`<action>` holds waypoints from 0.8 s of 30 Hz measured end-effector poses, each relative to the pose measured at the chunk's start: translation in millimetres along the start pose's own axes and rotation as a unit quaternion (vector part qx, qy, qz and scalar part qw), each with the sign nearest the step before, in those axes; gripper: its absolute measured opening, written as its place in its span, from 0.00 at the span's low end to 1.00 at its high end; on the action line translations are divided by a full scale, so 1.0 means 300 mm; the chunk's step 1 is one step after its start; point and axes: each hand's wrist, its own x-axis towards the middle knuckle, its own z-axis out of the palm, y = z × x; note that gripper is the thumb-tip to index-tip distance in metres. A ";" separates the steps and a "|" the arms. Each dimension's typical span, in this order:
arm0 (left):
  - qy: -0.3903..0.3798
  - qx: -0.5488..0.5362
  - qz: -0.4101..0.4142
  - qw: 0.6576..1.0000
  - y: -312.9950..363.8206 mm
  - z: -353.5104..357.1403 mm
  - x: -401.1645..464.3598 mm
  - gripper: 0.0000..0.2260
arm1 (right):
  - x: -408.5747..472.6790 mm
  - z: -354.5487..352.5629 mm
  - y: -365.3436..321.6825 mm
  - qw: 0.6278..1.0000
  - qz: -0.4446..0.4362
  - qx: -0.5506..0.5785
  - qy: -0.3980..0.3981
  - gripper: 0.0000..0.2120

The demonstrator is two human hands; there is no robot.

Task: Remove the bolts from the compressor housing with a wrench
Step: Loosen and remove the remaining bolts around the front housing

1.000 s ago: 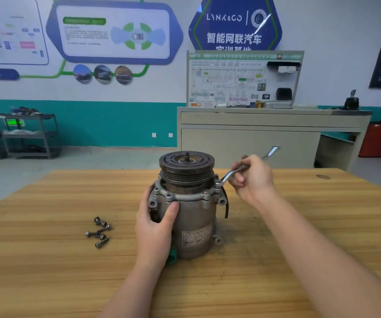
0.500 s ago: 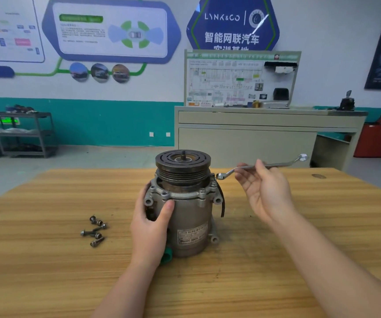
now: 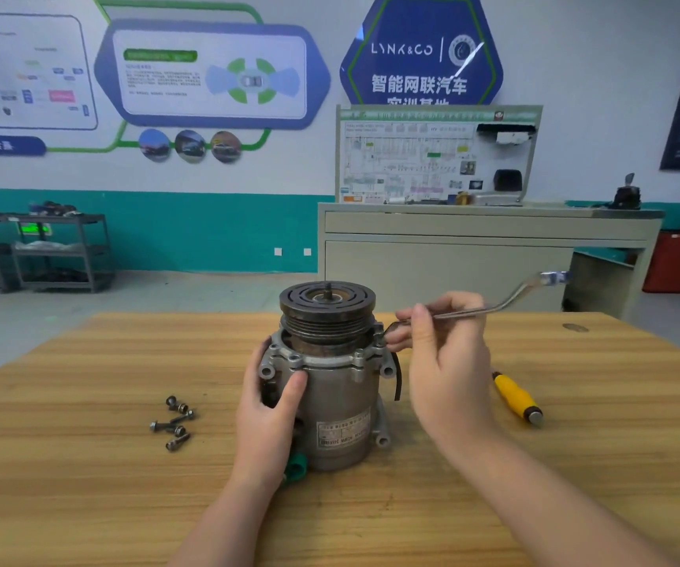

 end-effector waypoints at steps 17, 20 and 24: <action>-0.002 -0.030 0.008 1.000 -0.010 -0.001 0.009 0.27 | 0.136 0.059 0.107 0.885 0.379 0.202 0.178 0.07; 0.001 -0.034 0.011 0.999 -0.007 0.002 0.009 0.28 | 0.193 0.052 0.153 0.799 0.517 0.303 0.055 0.12; -0.004 -0.028 0.011 1.000 -0.005 0.005 0.010 0.27 | 0.238 0.016 0.193 0.723 0.571 0.371 -0.117 0.09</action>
